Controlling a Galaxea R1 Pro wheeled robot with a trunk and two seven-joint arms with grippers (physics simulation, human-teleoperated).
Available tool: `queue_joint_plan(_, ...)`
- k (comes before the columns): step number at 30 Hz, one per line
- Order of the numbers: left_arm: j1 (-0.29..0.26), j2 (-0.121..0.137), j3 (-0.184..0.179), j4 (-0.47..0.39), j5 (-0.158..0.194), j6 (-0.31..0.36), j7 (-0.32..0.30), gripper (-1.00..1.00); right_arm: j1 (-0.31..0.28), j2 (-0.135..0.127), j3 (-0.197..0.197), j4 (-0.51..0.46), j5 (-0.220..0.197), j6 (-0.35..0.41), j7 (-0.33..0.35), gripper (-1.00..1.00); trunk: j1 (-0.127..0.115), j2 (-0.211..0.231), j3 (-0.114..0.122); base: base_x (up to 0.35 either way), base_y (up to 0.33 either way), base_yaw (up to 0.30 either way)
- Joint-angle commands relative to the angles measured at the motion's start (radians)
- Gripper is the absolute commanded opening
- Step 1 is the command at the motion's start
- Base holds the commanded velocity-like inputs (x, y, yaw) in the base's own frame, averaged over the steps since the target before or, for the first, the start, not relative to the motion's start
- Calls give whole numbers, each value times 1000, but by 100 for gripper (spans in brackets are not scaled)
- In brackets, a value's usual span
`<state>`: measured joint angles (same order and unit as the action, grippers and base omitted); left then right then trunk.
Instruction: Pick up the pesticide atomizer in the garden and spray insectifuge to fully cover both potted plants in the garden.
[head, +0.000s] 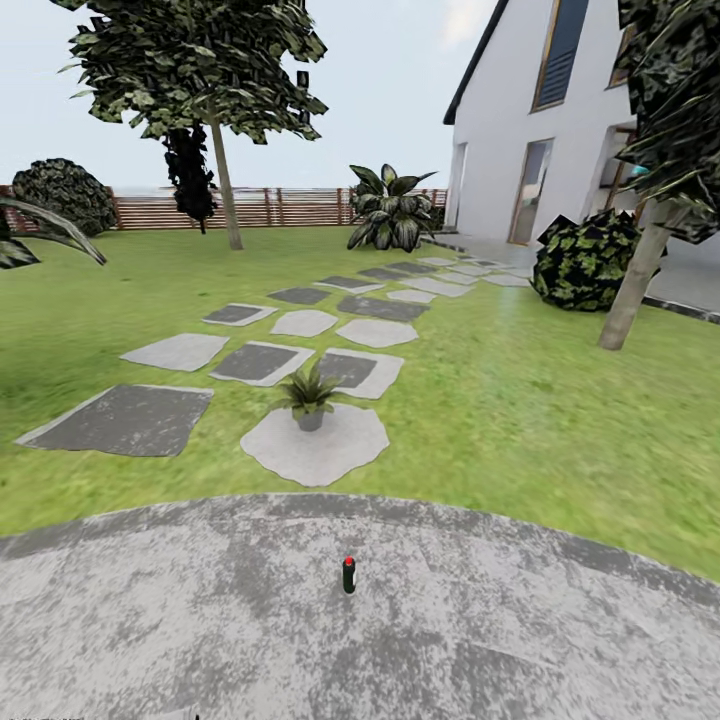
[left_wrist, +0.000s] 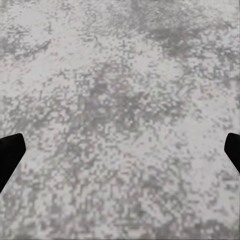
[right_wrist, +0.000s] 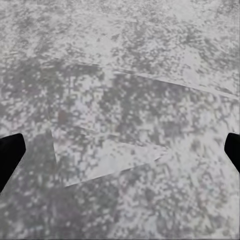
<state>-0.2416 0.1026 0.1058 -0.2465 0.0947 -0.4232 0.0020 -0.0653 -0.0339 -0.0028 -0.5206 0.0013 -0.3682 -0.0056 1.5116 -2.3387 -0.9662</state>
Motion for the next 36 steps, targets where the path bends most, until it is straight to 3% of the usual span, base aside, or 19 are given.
queue_joint_plan(1, -1, 0, -3, 1, 10, -3, -1, 100, 0, 0, 0, 1, 0, -3, -1, 100, 0, 0, -1, 231, -174, 259)
queue_joint_plan(16, -1, 0, -3, 1, 10, -3, -1, 100, 0, -1, 7, 1, 4, -2, 7, 100, 0, 0, -1, 133, -180, 48)
queue_joint_plan(26, -1, 0, -3, 1, 10, -3, -1, 100, 0, 0, 6, 0, 3, -1, 7, 100, 0, 0, -1, 13, -30, 0)
queue_joint_plan(36, -1, -1, -3, 1, 10, -3, -2, 100, 0, 0, 6, 2, 3, -1, 7, 100, 0, 0, -1, 200, -131, 0)
